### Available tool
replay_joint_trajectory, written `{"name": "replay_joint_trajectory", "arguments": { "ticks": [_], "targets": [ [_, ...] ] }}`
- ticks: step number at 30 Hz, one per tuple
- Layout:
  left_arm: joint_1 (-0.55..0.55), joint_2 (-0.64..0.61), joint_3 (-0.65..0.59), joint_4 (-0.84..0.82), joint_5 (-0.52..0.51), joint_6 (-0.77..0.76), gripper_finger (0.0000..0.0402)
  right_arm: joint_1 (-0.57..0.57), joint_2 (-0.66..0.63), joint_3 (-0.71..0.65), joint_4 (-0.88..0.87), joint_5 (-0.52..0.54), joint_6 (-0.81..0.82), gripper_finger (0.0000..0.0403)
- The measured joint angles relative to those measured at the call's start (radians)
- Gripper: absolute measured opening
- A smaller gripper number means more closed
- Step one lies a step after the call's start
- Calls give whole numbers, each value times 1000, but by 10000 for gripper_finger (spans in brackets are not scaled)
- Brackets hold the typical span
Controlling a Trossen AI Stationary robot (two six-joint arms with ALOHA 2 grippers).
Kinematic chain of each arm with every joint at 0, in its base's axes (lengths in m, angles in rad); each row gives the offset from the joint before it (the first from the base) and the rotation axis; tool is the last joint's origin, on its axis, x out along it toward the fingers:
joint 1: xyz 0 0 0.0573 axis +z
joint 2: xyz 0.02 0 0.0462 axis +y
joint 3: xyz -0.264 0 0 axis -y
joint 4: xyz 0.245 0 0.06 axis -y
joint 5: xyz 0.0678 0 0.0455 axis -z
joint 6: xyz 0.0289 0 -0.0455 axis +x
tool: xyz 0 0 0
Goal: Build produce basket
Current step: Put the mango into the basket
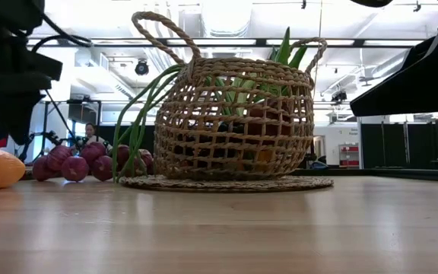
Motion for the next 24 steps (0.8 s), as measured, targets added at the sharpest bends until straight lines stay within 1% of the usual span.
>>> {"name": "replay_joint_trajectory", "arguments": {
  "ticks": [5,10,14,18,20,24],
  "targets": [
    [0,63,-1,9,-14,-62,338,0,0,-2,1,18,3,368],
    [0,164,-1,77,34,-121,338,0,0,-2,1,18,3,368],
    [4,256,-3,69,44,-122,338,0,0,-2,2,19,3,368],
    [14,328,-5,115,91,-106,338,0,0,-2,7,18,3,368],
    [15,351,-5,157,114,-86,338,0,0,-2,9,19,3,368],
    [16,365,0,172,132,-79,338,0,0,-2,10,18,3,368]
  ]
}}
